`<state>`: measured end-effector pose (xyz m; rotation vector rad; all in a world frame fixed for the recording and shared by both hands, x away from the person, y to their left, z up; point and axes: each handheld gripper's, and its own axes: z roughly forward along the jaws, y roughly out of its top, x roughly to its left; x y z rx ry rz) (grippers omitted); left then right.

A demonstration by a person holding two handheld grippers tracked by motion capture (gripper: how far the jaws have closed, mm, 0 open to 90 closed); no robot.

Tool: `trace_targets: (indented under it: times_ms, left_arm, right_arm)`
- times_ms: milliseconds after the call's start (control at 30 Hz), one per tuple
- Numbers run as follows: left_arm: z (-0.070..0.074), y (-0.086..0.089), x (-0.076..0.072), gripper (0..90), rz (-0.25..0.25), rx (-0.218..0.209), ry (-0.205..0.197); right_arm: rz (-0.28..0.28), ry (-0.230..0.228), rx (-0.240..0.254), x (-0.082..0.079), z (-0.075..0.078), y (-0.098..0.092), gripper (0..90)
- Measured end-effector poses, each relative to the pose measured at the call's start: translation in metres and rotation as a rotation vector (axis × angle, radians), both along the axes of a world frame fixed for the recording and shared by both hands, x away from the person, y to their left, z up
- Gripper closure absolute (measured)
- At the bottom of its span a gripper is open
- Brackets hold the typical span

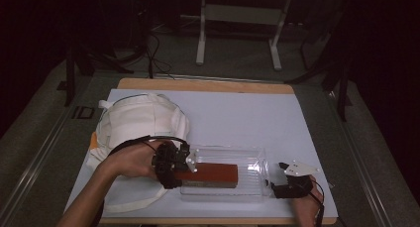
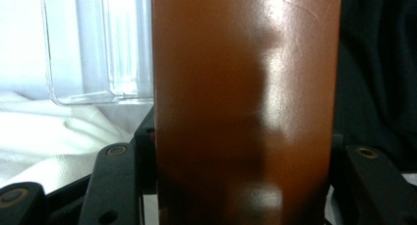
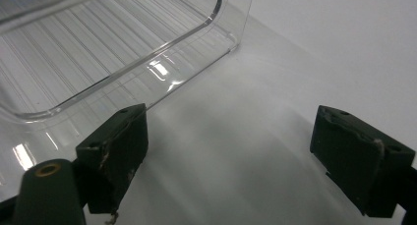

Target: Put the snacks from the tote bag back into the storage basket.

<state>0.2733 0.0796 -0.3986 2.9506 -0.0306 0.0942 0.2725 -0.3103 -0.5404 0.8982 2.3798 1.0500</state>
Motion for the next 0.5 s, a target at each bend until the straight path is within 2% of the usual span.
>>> trace_targets:
  times_ms: [500]
  left_arm:
    - [-0.01,-0.014,-0.005,43.7,-0.025,0.052,-0.004]
  right_arm:
    - [0.001,0.003,0.0,0.0,0.0,0.0,14.4]
